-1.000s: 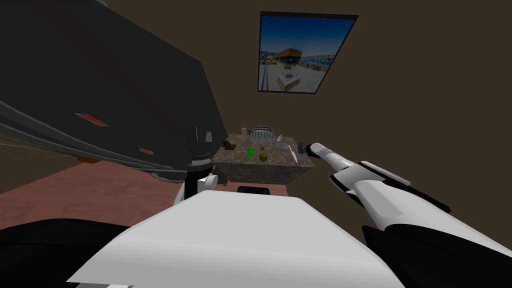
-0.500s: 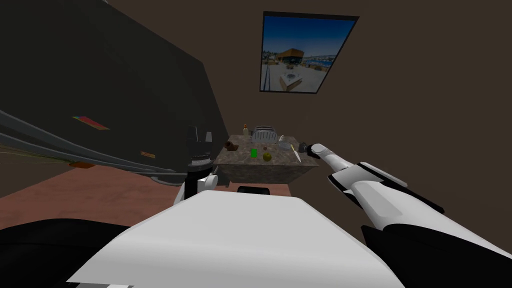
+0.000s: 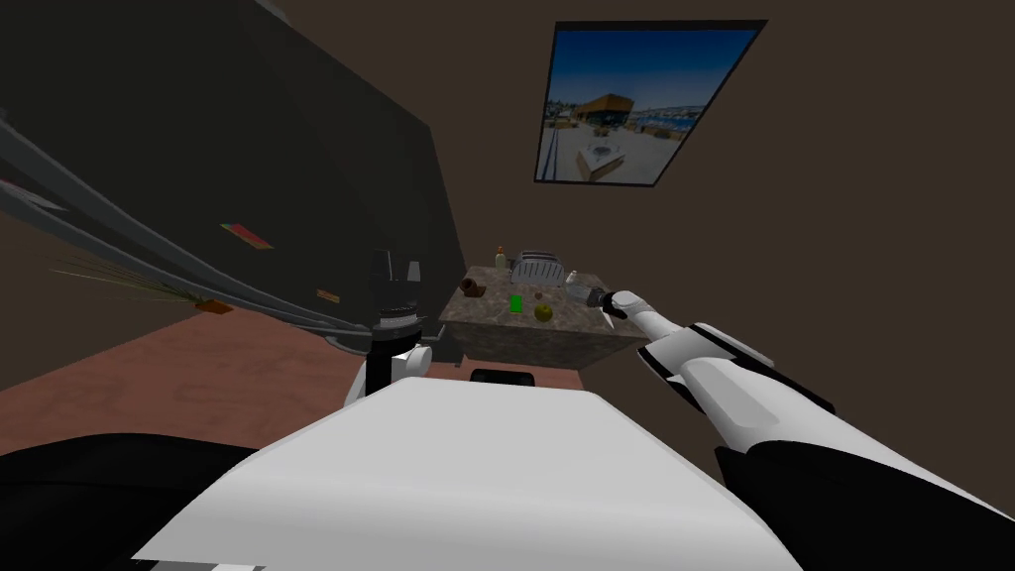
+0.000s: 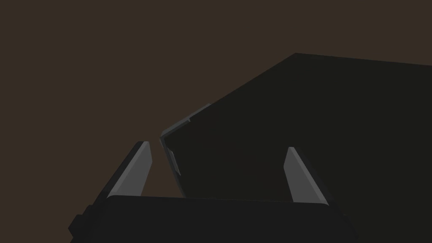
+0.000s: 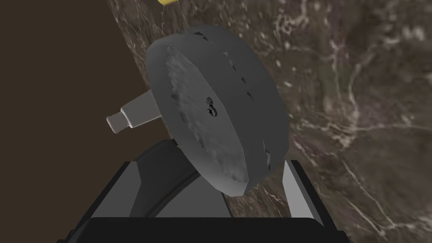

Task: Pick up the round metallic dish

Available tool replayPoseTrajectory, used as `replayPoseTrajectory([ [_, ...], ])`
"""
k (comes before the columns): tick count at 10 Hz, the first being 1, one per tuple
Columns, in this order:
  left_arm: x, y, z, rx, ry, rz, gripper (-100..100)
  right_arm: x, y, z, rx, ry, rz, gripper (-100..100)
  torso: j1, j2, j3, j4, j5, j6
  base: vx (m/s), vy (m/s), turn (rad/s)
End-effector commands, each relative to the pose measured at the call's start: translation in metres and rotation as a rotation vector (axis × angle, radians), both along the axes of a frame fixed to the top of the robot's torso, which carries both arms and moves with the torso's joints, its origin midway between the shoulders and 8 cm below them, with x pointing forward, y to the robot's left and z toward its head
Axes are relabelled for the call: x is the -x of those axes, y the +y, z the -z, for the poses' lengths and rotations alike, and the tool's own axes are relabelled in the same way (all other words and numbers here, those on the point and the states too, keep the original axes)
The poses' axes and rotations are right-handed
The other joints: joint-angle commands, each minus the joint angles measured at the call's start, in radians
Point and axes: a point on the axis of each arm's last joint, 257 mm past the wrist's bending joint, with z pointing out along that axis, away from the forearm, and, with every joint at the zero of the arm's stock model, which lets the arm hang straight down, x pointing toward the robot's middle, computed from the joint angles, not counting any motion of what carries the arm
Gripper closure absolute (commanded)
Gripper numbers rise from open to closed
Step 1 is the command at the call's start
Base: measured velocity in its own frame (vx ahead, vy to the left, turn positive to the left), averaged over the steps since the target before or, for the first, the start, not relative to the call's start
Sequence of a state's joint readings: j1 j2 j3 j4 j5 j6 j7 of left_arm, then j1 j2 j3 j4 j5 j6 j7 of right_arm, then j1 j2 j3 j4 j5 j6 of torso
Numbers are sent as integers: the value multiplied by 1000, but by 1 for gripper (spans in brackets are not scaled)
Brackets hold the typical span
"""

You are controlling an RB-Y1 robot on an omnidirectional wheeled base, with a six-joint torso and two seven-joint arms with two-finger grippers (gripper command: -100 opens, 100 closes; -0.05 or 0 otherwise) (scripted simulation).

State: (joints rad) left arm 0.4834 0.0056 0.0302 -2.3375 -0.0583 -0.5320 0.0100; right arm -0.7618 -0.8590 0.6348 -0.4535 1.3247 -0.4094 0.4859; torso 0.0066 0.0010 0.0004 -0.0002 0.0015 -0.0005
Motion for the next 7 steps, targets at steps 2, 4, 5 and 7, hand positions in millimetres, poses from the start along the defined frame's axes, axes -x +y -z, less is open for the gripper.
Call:
replayPoseTrajectory([
  [2,0,0,0,0,0,0,0,5,1,8,-21,6,14,-100,-2,0,0,0,0,1,-12,33,28],
  [4,0,0,0,0,0,0,0,7,2,13,-33,11,21,-100,-4,0,0,0,-1,1,-9,11,36],
  [5,0,0,0,0,0,0,0,8,2,14,-35,11,22,0,-5,0,0,0,-1,1,0,0,0],
  [7,0,0,0,0,0,0,0,18,-11,17,-38,11,39,-100,-5,-1,0,0,-1,1,13,12,95],
])
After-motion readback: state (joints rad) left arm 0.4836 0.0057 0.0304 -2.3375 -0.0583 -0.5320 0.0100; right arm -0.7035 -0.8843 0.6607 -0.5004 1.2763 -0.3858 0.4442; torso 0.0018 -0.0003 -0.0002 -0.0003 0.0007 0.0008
